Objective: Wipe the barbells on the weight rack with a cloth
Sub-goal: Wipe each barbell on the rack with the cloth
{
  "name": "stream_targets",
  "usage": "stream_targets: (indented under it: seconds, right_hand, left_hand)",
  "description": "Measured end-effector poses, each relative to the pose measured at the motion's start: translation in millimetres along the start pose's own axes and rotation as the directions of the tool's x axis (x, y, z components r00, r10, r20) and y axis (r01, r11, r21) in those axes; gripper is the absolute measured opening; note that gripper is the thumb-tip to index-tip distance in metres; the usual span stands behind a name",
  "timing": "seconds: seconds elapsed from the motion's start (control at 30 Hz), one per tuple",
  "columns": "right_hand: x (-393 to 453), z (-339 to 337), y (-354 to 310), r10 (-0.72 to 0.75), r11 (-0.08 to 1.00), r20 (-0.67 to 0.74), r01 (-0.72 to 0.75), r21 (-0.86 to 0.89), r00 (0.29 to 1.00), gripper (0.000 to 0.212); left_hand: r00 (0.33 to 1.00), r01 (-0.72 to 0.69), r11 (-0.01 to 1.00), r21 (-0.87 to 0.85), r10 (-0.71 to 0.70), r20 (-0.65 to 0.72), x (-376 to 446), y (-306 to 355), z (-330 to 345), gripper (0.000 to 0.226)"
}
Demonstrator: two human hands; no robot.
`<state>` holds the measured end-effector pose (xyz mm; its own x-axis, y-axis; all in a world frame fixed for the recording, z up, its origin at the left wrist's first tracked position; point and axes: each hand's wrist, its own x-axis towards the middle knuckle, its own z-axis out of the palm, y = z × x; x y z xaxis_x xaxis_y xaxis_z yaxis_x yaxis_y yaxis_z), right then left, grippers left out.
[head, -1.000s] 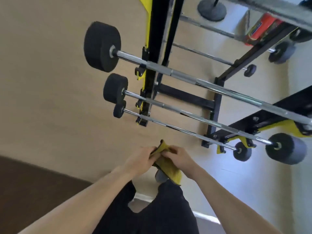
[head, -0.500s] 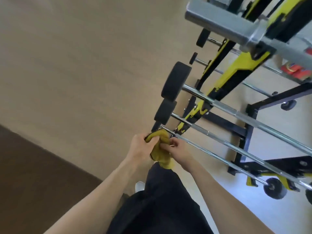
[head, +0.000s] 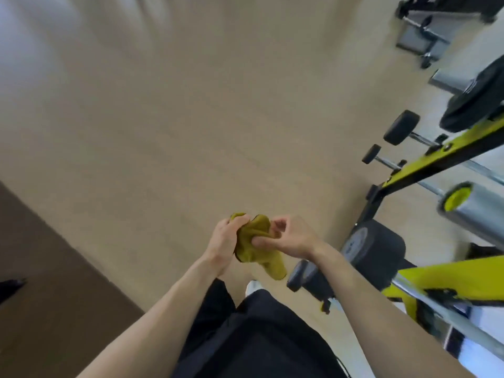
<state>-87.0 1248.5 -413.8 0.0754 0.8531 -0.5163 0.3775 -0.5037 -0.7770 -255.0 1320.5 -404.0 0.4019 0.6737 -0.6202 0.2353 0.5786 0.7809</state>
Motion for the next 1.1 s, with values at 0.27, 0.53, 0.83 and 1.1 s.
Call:
stream_targets:
  seconds: [0.27,0.53,0.83,1.1]
  right_hand:
    - [125,-64,-31,0.236,0.934,-0.357,-0.109,0.341,0.904,0.023]
    - [191,-142,-73,0.324,0.851,-0.509,-0.01,0.526,0.798,0.018]
    - [252,-276,-28,0.549,0.753,-0.673,0.057,0.656,0.496,0.007]
    - [277,-446,18,0.569,0.75,-0.733,0.129,0.648,0.374,0.032]
  left_hand:
    - [0.984,-0.023,0.975,0.221,-0.017,0.178,166,116,5,0.012]
    - [0.839,-0.204,0.799,0.566,-0.155,0.521,284,236,48,0.019]
    - [0.714,-0.47,0.534,0.702,-0.237,0.659,417,315,198,0.018]
    - [0.698,-0.485,0.435,0.758,-0.329,0.636,521,390,356,0.028]
